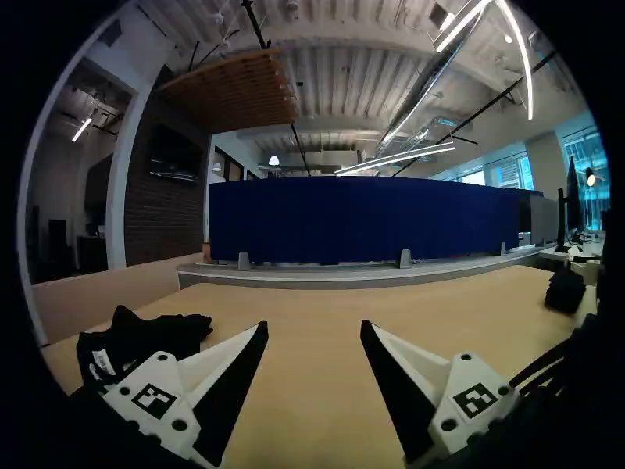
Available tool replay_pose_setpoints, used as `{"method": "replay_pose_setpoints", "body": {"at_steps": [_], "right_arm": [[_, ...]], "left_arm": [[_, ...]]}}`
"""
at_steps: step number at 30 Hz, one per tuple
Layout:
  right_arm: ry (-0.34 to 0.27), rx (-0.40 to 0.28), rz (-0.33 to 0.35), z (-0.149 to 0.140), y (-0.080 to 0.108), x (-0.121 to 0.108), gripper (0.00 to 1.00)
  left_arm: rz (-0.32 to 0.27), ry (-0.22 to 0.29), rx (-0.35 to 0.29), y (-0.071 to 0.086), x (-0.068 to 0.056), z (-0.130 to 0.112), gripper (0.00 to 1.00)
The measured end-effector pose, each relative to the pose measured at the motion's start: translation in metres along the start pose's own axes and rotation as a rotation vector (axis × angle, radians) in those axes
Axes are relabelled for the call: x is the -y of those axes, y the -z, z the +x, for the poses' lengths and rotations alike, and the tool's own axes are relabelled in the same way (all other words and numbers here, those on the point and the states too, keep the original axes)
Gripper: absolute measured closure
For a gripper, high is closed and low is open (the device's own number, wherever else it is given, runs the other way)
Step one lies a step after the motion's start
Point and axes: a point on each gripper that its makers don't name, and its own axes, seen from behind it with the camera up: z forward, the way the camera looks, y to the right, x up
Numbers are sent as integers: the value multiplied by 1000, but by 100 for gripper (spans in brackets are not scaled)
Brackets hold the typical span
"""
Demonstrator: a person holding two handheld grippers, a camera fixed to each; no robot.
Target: Fold towel
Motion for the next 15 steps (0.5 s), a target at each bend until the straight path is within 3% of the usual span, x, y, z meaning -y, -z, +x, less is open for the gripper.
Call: {"method": "replay_pose_setpoints", "body": {"at_steps": [15], "right_arm": [[1,0,0,1,-1,0,0]], "left_arm": [[0,0,0,0,0,1,13]]}}
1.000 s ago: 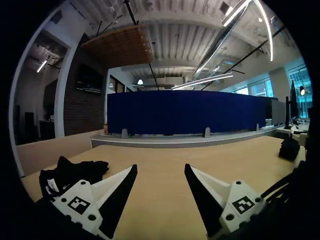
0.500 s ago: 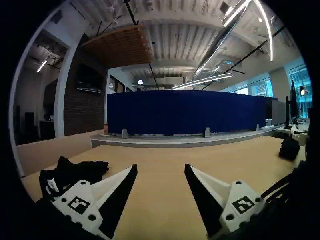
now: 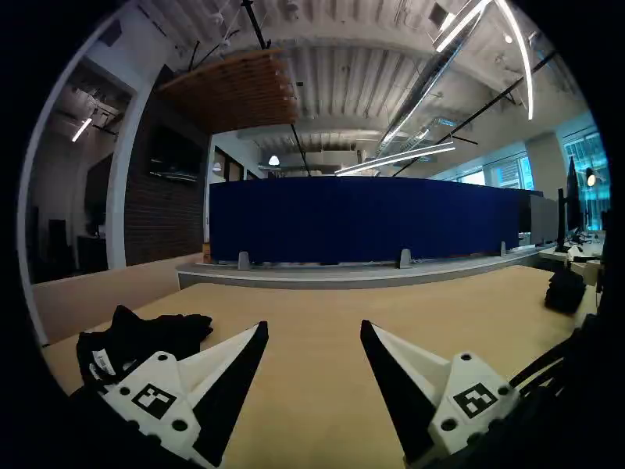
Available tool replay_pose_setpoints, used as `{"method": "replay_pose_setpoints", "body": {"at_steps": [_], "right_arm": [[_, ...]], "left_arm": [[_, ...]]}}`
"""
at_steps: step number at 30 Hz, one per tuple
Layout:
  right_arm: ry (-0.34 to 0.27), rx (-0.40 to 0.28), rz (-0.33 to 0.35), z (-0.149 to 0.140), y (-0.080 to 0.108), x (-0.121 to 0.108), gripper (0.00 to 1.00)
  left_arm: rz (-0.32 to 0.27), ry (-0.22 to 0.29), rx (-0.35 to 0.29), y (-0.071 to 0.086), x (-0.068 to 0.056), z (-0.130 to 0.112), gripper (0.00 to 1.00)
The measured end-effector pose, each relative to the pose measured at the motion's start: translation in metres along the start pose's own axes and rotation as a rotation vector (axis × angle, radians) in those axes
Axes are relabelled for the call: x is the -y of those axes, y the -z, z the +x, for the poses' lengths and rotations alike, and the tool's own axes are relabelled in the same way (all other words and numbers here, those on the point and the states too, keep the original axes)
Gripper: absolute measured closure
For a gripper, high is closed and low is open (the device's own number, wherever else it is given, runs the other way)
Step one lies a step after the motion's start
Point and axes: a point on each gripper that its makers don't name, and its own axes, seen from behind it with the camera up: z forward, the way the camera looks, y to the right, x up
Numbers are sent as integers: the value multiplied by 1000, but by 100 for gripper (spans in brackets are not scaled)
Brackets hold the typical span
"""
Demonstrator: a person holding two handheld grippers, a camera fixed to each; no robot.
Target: Fold towel
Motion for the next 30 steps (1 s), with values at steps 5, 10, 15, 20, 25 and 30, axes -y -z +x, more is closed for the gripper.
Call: {"method": "replay_pose_setpoints", "body": {"at_steps": [5,10,15,20,25,30], "right_arm": [[0,0,0,0,0,0,0],[0,0,0,-1,0,0,0],[0,0,0,-1,0,0,0],[0,0,0,0,0,0,0],[0,0,0,-1,0,0,0],[0,0,0,-1,0,0,0]], "left_arm": [[0,0,0,-1,0,0,13],[0,0,0,-1,0,0,13],[0,0,0,-2,0,0,13],[0,0,0,-2,0,0,13],[0,1,0,-2,0,-1,13],[-1,1,1,-3,0,-1,13]]}}
